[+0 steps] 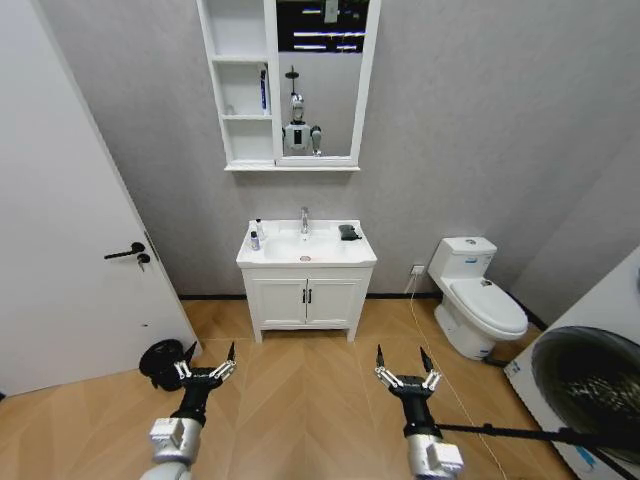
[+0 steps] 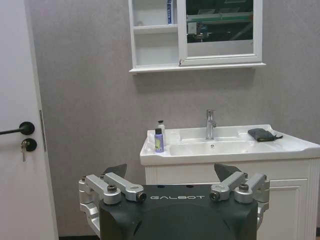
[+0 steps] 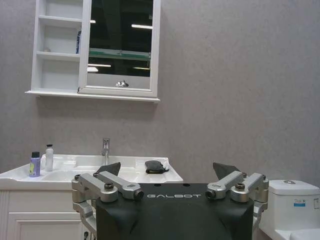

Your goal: Move facial cleanser and shampoo from washbasin to cabinet, then wipe washbasin with towel.

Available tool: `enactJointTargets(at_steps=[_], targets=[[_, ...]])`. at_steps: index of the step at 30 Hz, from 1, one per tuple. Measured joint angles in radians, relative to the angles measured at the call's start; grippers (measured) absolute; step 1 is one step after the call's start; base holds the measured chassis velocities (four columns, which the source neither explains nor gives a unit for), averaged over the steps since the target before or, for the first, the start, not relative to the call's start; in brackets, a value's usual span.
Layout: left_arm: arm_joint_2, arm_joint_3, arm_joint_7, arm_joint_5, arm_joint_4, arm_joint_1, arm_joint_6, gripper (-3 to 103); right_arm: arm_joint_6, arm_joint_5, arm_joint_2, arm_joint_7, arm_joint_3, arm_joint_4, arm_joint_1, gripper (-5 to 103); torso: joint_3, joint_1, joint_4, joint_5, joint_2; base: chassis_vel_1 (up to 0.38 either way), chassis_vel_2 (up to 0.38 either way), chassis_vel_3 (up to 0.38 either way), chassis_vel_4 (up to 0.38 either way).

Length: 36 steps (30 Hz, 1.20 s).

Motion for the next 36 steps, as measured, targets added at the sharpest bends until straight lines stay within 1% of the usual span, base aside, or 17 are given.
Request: enactJointTargets(at_steps=[11,12,13,23,29,36], targets=[[-0.006,0.01,0.0,0.023,-0.015,0.017,0.002,98,0.001,0.018,-0.009,-0.01,-0.001,0.009,-0.004,100,0.0,0.0,0.0,0.0001,0.0,0.0,0.0,0.0,0.0],[-0.008,0.01,0.0,0.026,-0.016,0.019,0.002,96,-0.004,0.018,-0.008,-0.012,-0.003,0.008,-0.004,100,0.0,0.0,0.0,0.0,0.0,0.0,0.0,0.0,0.0],[-0.01,0.012,0.0,0.029,-0.018,0.021,0.002,98,-0.005,0.022,-0.007,-0.012,-0.004,0.008,-0.003,100,0.0,0.0,0.0,0.0001,0.0,0.0,0.0,0.0,0.0],[-0.011,0.016,0.003,0.035,-0.019,0.024,0.002,100,0.008,0.053,-0.014,-0.018,0.006,0.006,-0.008,100,0.0,0.0,-0.0001,0.0,0.0,0.0,0.0,0.0,0.0],[-0.009,0.016,0.004,0.035,-0.013,0.018,0.002,99,0.013,0.057,-0.006,-0.021,0.004,-0.008,-0.004,100,0.0,0.0,0.0,0.0001,0.0,-0.009,0.005,0.0,-0.009],[-0.006,0.023,0.006,0.033,0.01,0.004,0.0,98,0.017,0.05,-0.001,-0.025,0.002,0.002,-0.013,100,0.0,0.0,-0.0001,-0.0001,0.0,-0.11,0.108,0.099,-0.104]])
